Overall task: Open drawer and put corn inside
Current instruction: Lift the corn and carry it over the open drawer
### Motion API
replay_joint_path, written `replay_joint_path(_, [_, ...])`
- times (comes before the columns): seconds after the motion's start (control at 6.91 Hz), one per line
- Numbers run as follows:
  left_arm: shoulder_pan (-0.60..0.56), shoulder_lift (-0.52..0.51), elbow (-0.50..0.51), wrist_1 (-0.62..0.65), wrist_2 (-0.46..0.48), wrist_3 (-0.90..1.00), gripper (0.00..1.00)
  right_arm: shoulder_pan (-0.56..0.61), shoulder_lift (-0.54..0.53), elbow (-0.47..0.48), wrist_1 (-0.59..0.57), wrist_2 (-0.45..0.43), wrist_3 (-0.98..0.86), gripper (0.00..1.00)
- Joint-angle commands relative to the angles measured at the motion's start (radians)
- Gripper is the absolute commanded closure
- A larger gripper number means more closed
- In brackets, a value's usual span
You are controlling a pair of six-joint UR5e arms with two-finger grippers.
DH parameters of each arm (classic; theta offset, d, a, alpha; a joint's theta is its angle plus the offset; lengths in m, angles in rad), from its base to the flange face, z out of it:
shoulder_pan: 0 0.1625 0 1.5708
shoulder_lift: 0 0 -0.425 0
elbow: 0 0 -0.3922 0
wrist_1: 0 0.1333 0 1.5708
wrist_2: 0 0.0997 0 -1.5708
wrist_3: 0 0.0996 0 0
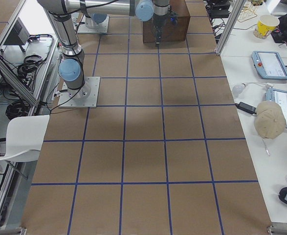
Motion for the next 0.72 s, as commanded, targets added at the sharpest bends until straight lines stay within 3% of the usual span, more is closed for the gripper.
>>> replay_joint_path(0.0, [-0.086,0.016,-0.037,-0.003,0.005,-0.318,1.00,0.000,0.000,0.000,-0.001,-0.001,0.000,0.00])
replay_joint_path(0.58, [-0.142,0.017,-0.057,-0.040,0.005,-0.503,1.00,0.000,0.000,0.000,-0.001,-0.001,0.000,0.00])
